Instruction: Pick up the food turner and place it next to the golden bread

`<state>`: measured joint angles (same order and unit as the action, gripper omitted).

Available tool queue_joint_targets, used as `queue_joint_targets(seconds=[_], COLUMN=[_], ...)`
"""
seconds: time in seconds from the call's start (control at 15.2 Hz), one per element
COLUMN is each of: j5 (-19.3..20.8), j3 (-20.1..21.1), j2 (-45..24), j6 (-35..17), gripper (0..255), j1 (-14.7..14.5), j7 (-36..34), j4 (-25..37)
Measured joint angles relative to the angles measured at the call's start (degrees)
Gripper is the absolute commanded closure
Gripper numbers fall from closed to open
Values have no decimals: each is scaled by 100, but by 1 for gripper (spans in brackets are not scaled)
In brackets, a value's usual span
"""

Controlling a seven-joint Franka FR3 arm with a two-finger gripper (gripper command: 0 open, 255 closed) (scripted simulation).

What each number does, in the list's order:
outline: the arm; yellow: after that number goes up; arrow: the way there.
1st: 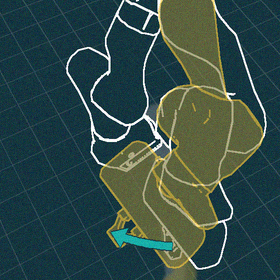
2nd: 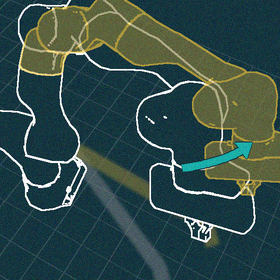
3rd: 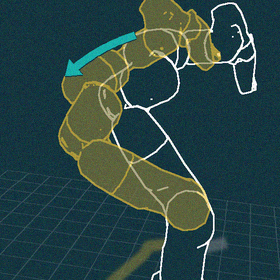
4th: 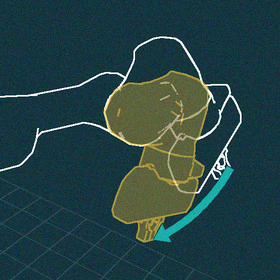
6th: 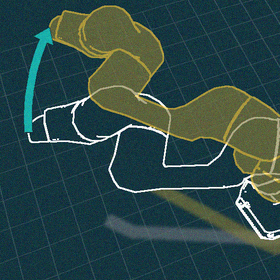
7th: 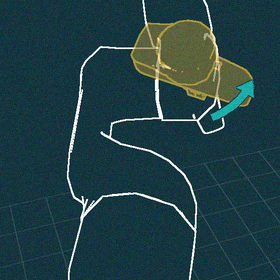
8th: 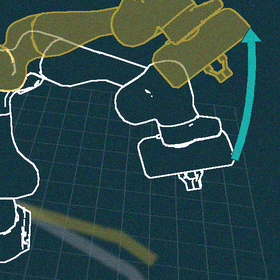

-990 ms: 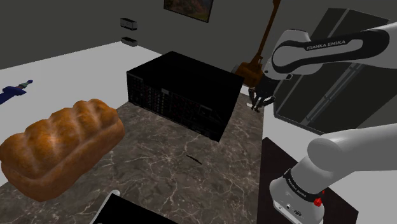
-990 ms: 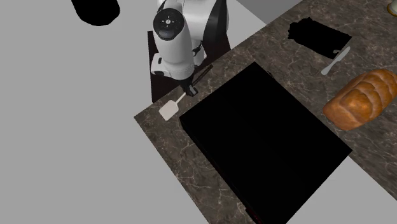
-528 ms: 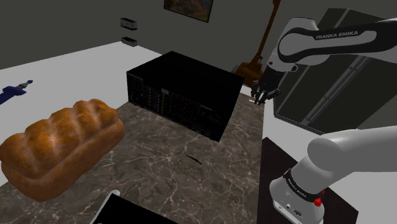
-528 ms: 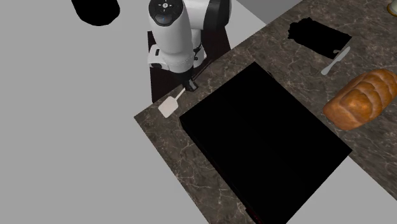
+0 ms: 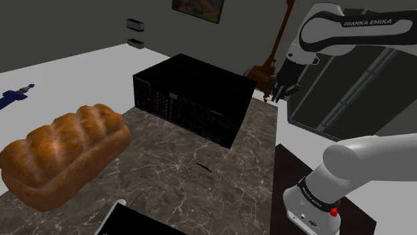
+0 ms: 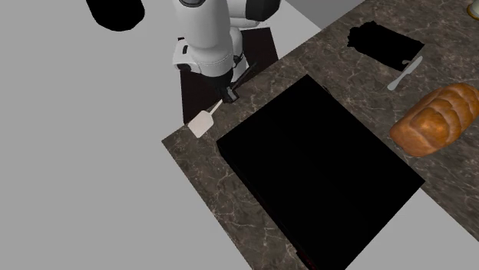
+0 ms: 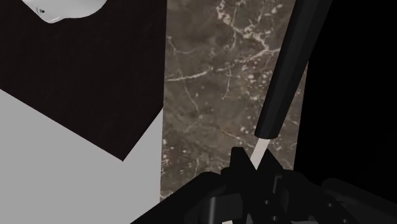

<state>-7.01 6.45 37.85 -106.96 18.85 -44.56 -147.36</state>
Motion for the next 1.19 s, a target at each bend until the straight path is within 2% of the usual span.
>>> queue_joint_targets(seconds=[1.19], j5=[51], j3=[-36], j2=[50], j6=[1316], gripper=[255], j1=[7], j7=[-122], j4=[1272])
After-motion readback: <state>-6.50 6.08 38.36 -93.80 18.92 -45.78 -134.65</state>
